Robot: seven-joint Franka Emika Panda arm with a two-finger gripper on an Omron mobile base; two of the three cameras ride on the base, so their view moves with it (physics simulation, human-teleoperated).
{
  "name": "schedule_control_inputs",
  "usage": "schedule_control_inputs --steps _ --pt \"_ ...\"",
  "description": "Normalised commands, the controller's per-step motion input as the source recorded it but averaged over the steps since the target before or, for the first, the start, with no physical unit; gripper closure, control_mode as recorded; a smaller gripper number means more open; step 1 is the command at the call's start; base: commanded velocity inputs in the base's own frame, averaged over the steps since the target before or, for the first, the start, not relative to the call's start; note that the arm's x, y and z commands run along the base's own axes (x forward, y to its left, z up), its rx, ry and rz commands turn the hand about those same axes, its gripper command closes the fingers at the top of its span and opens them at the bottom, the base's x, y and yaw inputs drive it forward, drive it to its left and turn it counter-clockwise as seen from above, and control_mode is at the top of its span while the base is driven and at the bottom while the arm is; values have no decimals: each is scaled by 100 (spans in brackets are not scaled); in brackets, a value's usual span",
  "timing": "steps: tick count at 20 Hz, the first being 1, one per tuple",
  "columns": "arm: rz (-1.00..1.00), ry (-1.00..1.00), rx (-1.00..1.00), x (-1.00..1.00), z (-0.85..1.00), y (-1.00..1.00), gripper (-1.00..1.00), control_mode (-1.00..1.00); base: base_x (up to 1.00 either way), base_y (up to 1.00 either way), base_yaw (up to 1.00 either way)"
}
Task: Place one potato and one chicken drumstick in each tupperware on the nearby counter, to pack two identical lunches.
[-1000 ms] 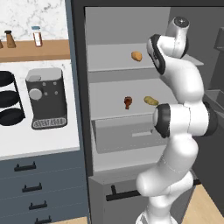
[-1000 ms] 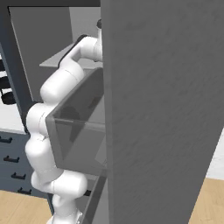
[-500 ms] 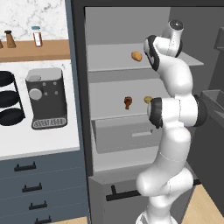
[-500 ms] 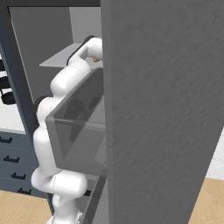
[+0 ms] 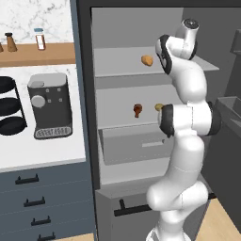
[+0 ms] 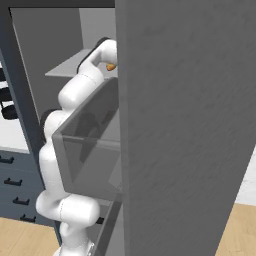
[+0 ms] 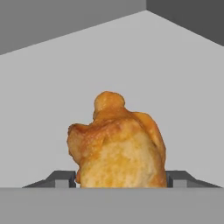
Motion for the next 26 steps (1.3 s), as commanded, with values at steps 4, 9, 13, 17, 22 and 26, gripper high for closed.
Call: schedule_control_inputs --steps 4,9,13,17,22,26 --pt "-6 0 -2 -56 0 19 100 -100 0 0 0" --pt "0 -3 0 -90 0 14 100 -100 0 0 0" --pt "0 0 2 -97 0 12 100 -100 0 0 0" --pt "0 0 3 -100 0 26 100 -100 0 0 0" --pt "3 0 9 -100 0 36 100 -100 0 0 0" --pt "22 2 17 -99 -9 29 100 -100 0 0 0"
